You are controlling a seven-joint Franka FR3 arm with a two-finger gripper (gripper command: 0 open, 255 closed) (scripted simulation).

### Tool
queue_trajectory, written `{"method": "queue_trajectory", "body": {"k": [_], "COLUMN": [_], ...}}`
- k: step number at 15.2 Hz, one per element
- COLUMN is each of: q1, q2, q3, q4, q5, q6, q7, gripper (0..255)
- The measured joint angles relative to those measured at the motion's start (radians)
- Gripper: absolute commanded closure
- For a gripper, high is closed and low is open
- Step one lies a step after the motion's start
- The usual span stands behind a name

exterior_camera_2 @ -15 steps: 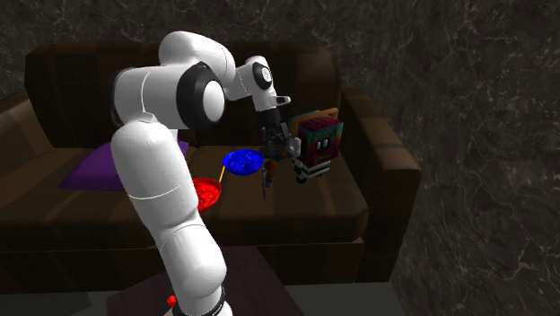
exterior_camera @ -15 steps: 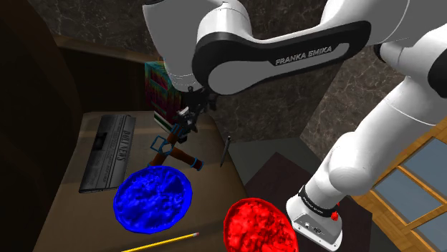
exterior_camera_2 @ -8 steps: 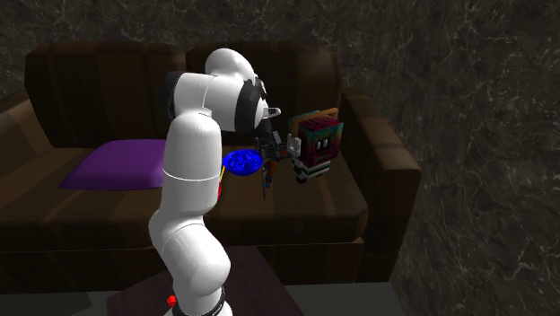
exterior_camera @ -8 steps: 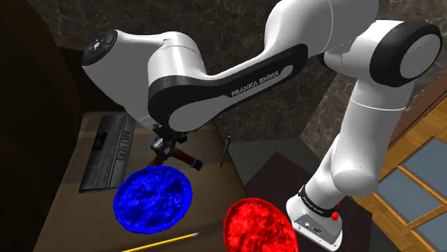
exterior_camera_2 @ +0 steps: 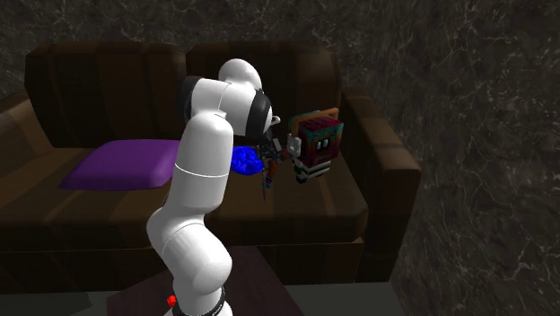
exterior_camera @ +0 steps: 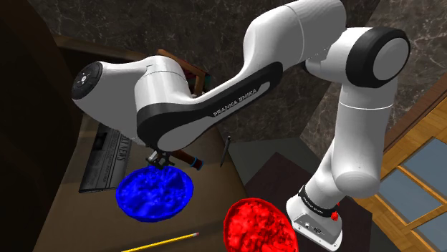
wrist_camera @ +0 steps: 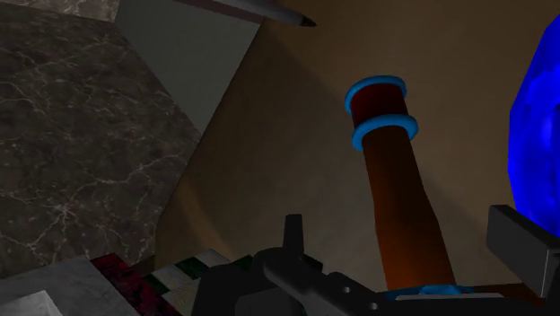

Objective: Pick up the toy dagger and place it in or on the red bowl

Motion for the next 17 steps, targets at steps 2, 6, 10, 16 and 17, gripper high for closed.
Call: {"method": "queue_trajectory", "body": {"k": [2,6,10,16,17], "q1": [-0.012,-0.028,-0.027,-0.027,-0.027], "q2": [-0.016,-0.03,-0.03,-0.015,-0.013], "q3": [0.004,0.009,0.012,0.014,0.013], "q4": [-0.027,-0.051,-0.052,-0.07,-0.072], "q5": [-0.005,-0.003,-0.012,0.01,0.009], "q6": [0.027,0.052,0.051,0.051,0.051], "q7": [0.006,0.006,0.013,0.015,0.016], "gripper": [0,0,255,255,255]}}
